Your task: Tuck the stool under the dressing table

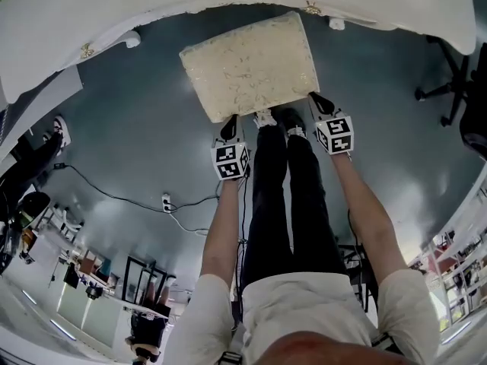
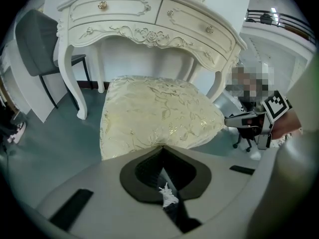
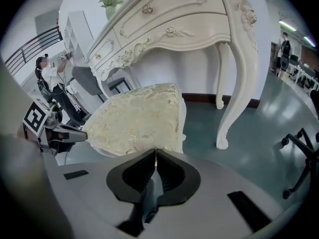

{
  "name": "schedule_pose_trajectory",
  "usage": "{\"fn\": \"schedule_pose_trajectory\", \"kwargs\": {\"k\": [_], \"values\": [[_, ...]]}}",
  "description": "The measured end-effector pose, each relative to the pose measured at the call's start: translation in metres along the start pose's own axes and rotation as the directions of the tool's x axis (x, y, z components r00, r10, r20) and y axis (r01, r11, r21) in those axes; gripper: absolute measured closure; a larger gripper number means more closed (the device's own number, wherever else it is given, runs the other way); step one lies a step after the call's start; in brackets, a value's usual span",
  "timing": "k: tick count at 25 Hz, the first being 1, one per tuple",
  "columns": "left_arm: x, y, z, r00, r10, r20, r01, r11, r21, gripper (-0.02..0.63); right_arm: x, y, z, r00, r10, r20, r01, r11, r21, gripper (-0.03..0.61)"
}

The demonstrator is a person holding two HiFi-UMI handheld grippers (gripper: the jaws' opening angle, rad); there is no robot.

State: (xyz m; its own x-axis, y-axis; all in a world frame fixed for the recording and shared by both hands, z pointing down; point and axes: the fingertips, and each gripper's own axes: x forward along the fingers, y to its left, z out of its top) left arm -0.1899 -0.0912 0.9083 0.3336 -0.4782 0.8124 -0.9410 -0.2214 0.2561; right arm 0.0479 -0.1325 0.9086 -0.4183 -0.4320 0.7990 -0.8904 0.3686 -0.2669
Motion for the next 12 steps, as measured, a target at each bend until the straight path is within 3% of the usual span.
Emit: {"fn": "schedule_pose_trajectory", "kwargs": {"k": [12], "values": [[0.031, 0.025, 0.057, 0.996, 0.016, 0.084, -0.018, 0.999, 0.032, 0.598, 0.029, -0.015, 0.050, 0.996, -0.031, 0.082, 0.031, 0.999, -0.008, 0.532]]}}
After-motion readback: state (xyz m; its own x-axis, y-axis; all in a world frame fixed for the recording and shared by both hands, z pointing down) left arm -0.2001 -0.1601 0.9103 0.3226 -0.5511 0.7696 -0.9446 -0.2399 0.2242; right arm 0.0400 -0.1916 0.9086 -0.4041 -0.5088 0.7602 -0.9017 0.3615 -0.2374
